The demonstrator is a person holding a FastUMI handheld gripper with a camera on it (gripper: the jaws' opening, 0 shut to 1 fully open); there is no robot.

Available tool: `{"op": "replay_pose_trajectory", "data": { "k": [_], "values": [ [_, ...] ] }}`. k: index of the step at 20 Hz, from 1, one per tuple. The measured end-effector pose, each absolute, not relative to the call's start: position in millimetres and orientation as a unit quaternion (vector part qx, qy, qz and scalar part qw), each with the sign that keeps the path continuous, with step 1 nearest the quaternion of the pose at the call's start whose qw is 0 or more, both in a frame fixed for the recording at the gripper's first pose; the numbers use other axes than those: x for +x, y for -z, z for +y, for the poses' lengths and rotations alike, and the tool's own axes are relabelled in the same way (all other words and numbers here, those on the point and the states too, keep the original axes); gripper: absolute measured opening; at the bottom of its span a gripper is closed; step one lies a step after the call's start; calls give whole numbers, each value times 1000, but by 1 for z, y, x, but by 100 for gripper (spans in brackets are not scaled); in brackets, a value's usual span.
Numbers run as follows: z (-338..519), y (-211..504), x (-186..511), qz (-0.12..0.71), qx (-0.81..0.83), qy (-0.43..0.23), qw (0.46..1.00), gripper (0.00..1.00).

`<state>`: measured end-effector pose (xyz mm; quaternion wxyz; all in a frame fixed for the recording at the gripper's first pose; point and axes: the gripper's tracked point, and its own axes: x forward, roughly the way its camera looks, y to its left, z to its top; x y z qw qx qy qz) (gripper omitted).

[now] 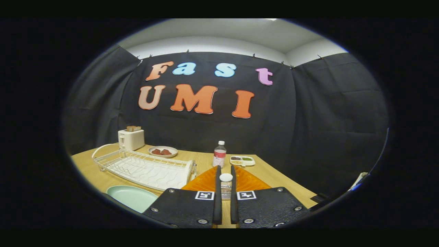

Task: Take the plate from the dish rack, then take the spoon from the basket and place it into the plate.

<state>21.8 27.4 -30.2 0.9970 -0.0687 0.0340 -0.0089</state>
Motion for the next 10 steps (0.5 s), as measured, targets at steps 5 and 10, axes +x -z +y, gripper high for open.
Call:
{"op": "replay_pose_trajectory", "data": {
  "k": [5,10],
  "values": [
    [64,11,-18,17,-69,-22,997,10],
    [112,8,-52,11,-69,-70,995,9]
  ]
}}
